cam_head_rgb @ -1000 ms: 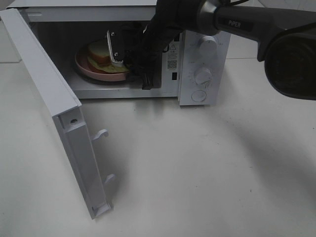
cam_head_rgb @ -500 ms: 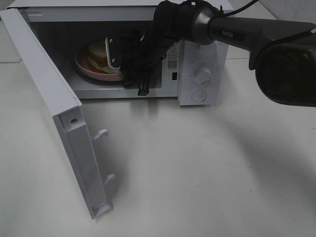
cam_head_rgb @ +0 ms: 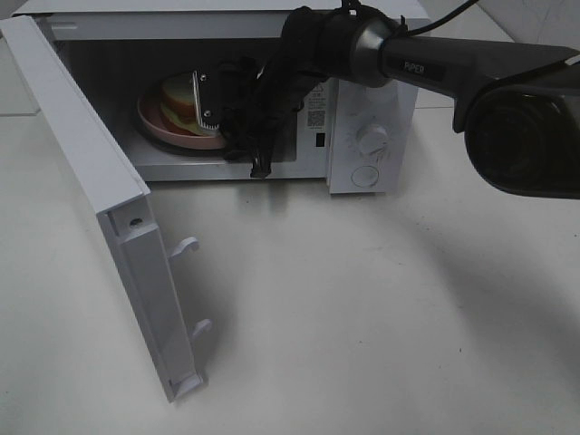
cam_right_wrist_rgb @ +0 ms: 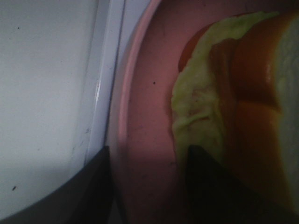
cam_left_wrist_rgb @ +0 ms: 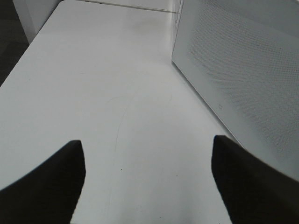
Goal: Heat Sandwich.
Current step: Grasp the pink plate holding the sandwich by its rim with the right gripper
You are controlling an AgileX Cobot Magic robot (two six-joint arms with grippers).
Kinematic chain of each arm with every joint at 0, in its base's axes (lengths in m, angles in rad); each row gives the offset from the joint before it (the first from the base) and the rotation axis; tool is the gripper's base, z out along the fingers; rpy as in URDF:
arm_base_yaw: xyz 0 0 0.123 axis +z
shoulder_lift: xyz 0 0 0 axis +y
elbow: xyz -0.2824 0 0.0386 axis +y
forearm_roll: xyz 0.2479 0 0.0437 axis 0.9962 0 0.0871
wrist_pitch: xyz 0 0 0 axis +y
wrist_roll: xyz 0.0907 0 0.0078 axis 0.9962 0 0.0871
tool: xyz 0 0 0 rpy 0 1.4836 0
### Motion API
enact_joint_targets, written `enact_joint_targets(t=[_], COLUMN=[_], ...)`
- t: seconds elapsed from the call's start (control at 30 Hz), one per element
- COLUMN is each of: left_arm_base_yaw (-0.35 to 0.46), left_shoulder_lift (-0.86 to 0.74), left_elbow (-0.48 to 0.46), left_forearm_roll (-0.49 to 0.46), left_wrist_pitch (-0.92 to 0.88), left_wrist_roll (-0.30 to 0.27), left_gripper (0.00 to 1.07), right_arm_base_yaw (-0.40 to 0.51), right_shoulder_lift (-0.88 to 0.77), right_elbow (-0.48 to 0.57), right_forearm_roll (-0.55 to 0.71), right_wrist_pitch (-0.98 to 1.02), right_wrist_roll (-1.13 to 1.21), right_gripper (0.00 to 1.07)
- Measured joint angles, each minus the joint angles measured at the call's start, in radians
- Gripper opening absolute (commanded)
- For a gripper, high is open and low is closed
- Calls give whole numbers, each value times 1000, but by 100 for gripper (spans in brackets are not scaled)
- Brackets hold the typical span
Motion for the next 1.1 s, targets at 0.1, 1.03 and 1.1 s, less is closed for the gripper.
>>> enact_joint_targets(t=[0.1, 1.03, 1.1], left_arm_base_yaw=[0, 0, 0], left_shoulder_lift=[0, 0, 0], left_elbow=[0, 0, 0], left_forearm_roll=[0, 0, 0], left_wrist_pitch=[0, 0, 0], left_wrist_roll=[0, 0, 0], left_gripper=[71, 71, 71], right_arm_base_yaw=[0, 0, 0], right_shoulder_lift=[2, 10, 10], right_elbow=[0, -3, -3], right_forearm_roll=[21, 22, 22], right_wrist_pitch=[0, 27, 29], right_wrist_roll=[0, -27, -27], right_gripper=[48, 0, 0])
